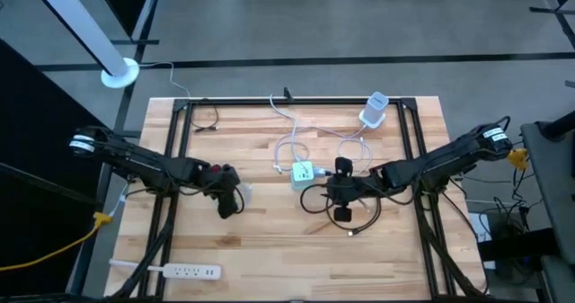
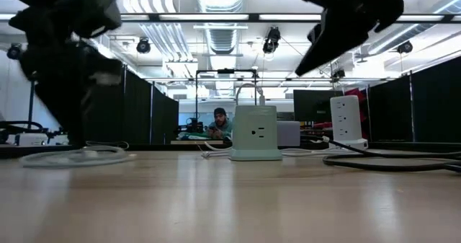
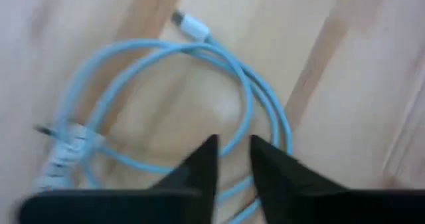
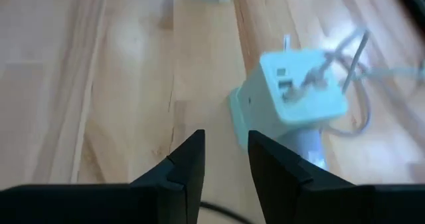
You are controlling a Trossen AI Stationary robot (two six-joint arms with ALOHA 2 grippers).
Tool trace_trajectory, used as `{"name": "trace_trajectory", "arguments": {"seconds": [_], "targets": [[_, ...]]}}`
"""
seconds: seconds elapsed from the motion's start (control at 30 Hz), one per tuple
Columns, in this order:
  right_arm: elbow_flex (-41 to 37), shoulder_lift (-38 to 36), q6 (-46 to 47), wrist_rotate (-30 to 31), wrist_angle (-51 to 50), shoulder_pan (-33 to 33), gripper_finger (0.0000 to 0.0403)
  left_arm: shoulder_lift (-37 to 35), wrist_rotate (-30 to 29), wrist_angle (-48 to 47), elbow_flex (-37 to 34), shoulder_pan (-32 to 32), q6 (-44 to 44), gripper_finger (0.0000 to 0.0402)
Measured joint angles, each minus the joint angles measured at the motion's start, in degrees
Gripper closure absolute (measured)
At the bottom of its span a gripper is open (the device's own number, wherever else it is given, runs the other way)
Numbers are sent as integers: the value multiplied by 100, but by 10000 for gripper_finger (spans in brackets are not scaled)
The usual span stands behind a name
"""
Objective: Insert USB
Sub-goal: Insert the blue USB cable into the bottom white outlet
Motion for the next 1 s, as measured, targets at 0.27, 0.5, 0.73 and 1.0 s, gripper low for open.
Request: {"name": "trace_trajectory", "arguments": {"seconds": [0.27,0.5,0.73,1.0], "targets": [[1108,-24,-789,46,-1669,-9,325,-292,-577,1313,139,-4,1181,382],[1606,-39,-939,52,-1844,-55,348,-759,-577,1371,441,-4,1641,392],[1405,-39,-1061,50,-1710,-166,364,-646,-1174,782,361,2,2163,393],[1206,-35,-392,44,-1639,-263,363,-333,-1268,459,443,329,2098,344]]}}
